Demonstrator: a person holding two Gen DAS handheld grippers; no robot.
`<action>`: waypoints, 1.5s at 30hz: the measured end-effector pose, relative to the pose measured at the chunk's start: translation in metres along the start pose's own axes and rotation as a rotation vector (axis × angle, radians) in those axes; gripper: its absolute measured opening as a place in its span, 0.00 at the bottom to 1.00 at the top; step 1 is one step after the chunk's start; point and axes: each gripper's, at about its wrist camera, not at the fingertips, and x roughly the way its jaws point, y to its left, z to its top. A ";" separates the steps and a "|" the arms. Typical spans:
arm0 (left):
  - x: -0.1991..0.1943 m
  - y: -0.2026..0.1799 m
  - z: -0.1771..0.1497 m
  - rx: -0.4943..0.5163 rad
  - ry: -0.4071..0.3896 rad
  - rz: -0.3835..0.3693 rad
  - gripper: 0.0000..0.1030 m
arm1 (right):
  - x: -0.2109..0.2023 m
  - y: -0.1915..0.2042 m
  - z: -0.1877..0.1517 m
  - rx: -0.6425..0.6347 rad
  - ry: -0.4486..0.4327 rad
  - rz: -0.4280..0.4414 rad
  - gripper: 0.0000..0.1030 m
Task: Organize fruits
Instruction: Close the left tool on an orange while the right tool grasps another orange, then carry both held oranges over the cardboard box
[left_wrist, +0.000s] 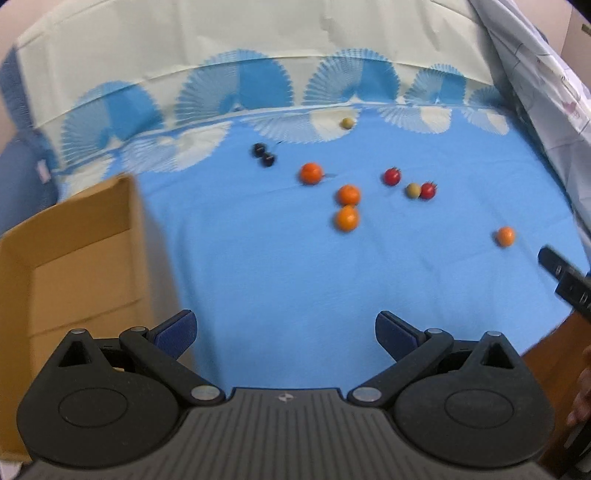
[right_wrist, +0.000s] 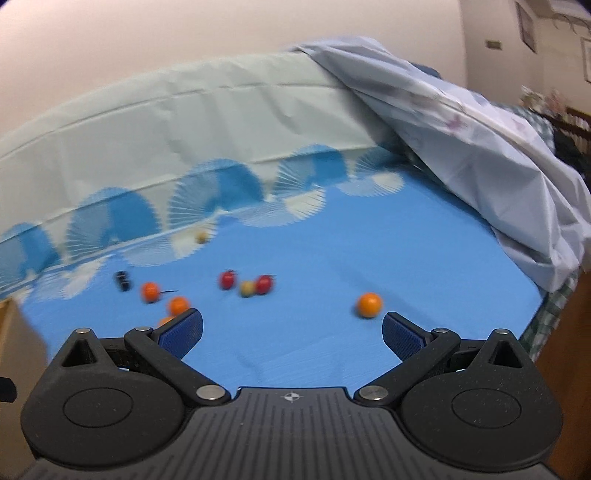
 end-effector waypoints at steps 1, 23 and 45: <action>0.012 -0.007 0.008 0.010 -0.009 0.000 1.00 | 0.017 -0.007 0.001 0.004 0.017 -0.019 1.00; 0.273 -0.077 0.082 0.028 0.095 -0.003 1.00 | 0.268 -0.080 -0.019 -0.018 0.142 -0.199 0.99; 0.237 -0.073 0.088 0.006 0.069 -0.034 0.38 | 0.241 -0.065 -0.014 -0.067 0.148 -0.147 0.40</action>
